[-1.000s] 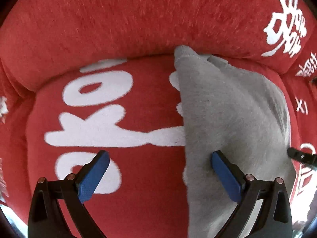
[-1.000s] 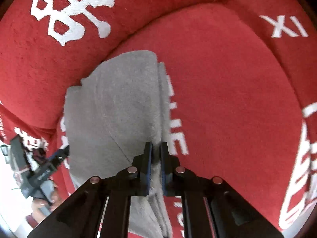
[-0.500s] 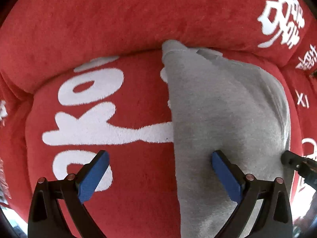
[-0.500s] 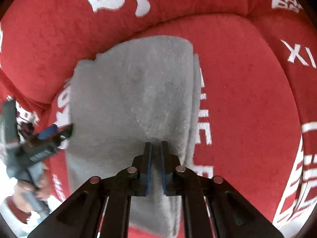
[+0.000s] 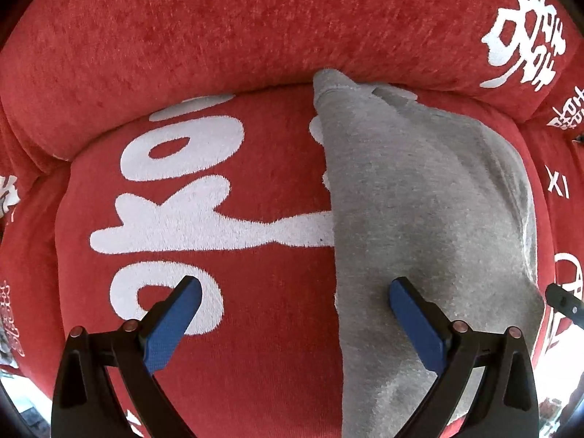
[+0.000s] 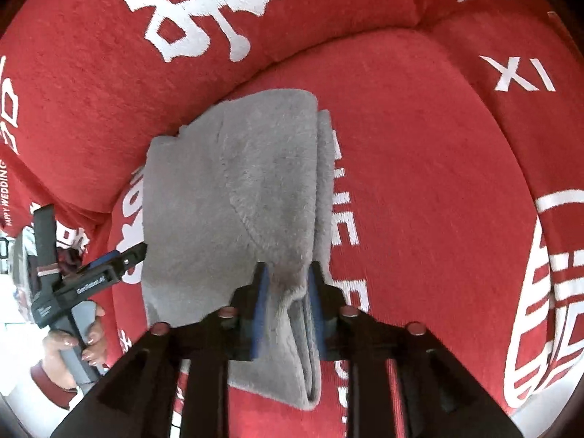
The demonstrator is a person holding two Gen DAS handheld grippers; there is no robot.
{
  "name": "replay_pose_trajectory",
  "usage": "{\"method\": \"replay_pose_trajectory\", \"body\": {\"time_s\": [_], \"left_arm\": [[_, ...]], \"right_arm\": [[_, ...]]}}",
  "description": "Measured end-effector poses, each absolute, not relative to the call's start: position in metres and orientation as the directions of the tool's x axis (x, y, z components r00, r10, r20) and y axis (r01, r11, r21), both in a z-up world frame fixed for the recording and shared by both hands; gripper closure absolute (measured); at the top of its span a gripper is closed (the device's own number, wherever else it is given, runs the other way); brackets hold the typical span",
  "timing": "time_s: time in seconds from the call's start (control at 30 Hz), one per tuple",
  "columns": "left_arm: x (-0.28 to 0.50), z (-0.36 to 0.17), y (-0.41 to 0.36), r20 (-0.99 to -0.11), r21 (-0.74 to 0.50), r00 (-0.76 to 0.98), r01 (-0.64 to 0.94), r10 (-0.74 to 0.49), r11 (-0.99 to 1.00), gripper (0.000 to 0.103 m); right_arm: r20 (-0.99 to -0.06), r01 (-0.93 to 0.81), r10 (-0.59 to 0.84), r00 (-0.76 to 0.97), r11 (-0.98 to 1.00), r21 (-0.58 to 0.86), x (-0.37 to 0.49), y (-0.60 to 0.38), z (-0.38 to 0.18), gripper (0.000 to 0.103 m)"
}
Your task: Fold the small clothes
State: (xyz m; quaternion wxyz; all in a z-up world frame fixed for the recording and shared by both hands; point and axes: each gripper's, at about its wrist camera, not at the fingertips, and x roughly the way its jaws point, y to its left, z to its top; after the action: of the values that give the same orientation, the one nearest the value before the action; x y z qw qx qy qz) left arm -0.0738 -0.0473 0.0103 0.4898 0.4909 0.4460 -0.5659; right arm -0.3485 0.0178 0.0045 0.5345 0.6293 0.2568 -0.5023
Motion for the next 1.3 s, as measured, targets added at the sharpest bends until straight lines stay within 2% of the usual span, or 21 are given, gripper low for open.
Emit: {"method": "replay_pose_trajectory", "body": {"time_s": [0.43, 0.63, 1.0, 1.23, 1.27, 1.3], "left_arm": [[-0.072, 0.013, -0.047, -0.991, -0.053, -0.065, 0.994, -0.114, -0.1, 0.0], [-0.074, 0.018, -0.044, -0.989, -0.079, -0.093, 0.99, -0.117, -0.118, 0.0], [-0.067, 0.005, -0.052, -0.984, -0.172, -0.175, 0.982, -0.037, -0.074, 0.0], [-0.06, -0.007, -0.061, -0.95, -0.313, -0.313, 0.95, 0.001, -0.008, 0.0], [-0.06, -0.007, -0.061, -0.945, -0.327, -0.327, 0.945, 0.004, 0.001, 0.0], [-0.061, -0.007, -0.062, -0.943, -0.332, -0.332, 0.943, 0.004, 0.001, 0.0]], "right_arm": [[-0.892, 0.832, -0.209, 0.402, -0.323, 0.45, -0.346, 0.025, 0.002, 0.068], [-0.886, 0.814, -0.217, 0.41, -0.352, 0.463, -0.355, 0.03, 0.001, 0.06], [-0.865, 0.761, -0.234, 0.444, -0.412, 0.501, -0.371, 0.028, -0.013, 0.06], [-0.784, 0.651, -0.278, 0.555, -0.441, 0.618, -0.376, 0.004, -0.041, 0.06], [-0.773, 0.633, -0.274, 0.572, -0.452, 0.628, -0.375, 0.002, -0.045, 0.066], [-0.774, 0.633, -0.269, 0.573, -0.455, 0.626, -0.375, -0.001, -0.047, 0.089]]}}
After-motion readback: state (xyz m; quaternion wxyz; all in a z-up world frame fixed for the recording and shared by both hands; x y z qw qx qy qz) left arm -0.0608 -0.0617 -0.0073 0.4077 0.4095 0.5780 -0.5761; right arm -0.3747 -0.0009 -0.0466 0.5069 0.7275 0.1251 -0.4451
